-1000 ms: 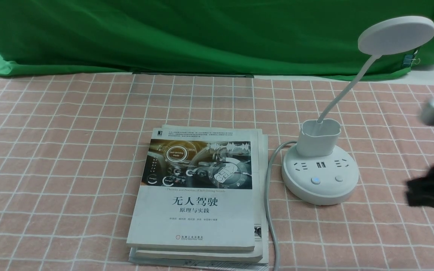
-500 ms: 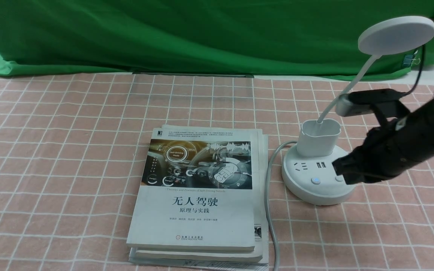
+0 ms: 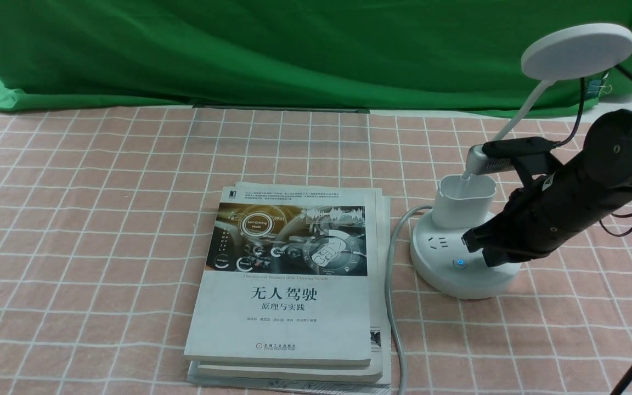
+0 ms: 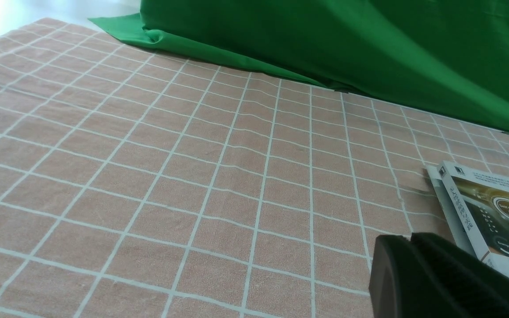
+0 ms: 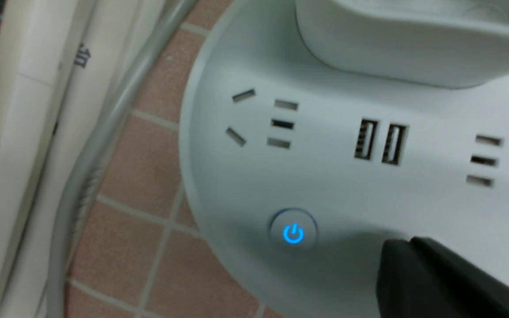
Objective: Turn on the table lamp on the pink coffee tablecloth with your hand.
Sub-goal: 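Press the button on the base of the white desk lamp with the right gripper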
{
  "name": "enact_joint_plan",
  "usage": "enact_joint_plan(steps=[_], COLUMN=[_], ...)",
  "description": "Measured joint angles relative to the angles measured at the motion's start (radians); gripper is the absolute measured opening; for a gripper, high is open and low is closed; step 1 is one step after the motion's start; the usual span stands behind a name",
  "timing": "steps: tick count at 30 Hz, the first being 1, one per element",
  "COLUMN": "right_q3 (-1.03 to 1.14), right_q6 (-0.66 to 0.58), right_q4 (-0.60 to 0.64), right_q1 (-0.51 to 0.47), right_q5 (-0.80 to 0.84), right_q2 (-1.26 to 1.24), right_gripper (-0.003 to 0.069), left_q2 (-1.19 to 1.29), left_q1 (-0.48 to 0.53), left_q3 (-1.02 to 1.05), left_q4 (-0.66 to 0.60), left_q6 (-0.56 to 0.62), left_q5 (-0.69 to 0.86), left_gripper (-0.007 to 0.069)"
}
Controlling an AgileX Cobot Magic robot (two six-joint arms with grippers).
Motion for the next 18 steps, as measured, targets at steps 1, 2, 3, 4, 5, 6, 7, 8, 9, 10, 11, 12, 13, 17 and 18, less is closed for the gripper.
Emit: enact_joint_plan(steps=[1, 2, 3, 4, 5, 6, 7, 8, 9, 10, 11, 12, 13, 17, 18], right_q3=[0.000, -0.001, -0.002, -0.002, -0.003, -0.004, -0.006, -0.006, -0.006, -0.006, -0.006, -0.006, -0.006, -0.006, -0.006], right_q6=[0.000, 0.000, 0.000, 0.000, 0.000, 0.000, 0.000, 0.000, 0.000, 0.000, 0.000, 0.000, 0.000, 0.000, 0.000], right_q4=[0.000, 0.002, 0.003, 0.005, 0.006, 0.008, 0.011, 0.012, 0.012, 0.012, 0.009, 0.006, 0.003, -0.012, -0.014], right_q1=[0.000, 0.000, 0.000, 0.000, 0.000, 0.000, 0.000, 0.000, 0.000, 0.000, 0.000, 0.000, 0.000, 0.000, 0.000], right_q5=[-0.004, -0.004, -0.004, -0.006, -0.007, -0.010, -0.013, -0.018, -0.022, -0.021, -0.020, -0.019, -0.019, -0.028, -0.031], right_q2=[0.007, 0.011, 0.012, 0.014, 0.016, 0.017, 0.020, 0.020, 0.020, 0.020, 0.010, 0.006, -0.004, -0.039, -0.040], right_gripper=[0.0031, 0.0031, 0.0031, 0.0031, 0.0031, 0.0031, 0.0031, 0.0031, 0.0031, 0.0031, 0.0031, 0.0031, 0.0031, 0.0031, 0.0032], left_q2=[0.000, 0.000, 0.000, 0.000, 0.000, 0.000, 0.000, 0.000, 0.000, 0.000, 0.000, 0.000, 0.000, 0.000, 0.000], left_q1=[0.000, 0.000, 0.000, 0.000, 0.000, 0.000, 0.000, 0.000, 0.000, 0.000, 0.000, 0.000, 0.000, 0.000, 0.000], left_q3=[0.000, 0.000, 0.000, 0.000, 0.000, 0.000, 0.000, 0.000, 0.000, 0.000, 0.000, 0.000, 0.000, 0.000, 0.000], left_q4=[0.000, 0.000, 0.000, 0.000, 0.000, 0.000, 0.000, 0.000, 0.000, 0.000, 0.000, 0.000, 0.000, 0.000, 0.000], left_q6=[0.000, 0.000, 0.000, 0.000, 0.000, 0.000, 0.000, 0.001, 0.001, 0.001, 0.001, 0.001, 0.001, 0.001, 0.001], left_q5=[0.000, 0.000, 0.000, 0.000, 0.000, 0.000, 0.000, 0.000, 0.000, 0.000, 0.000, 0.000, 0.000, 0.000, 0.000], left_gripper=[0.0019, 0.0019, 0.0019, 0.0019, 0.0019, 0.0019, 0.0019, 0.0019, 0.0019, 0.0019, 0.0019, 0.0019, 0.0019, 0.0019, 0.0019])
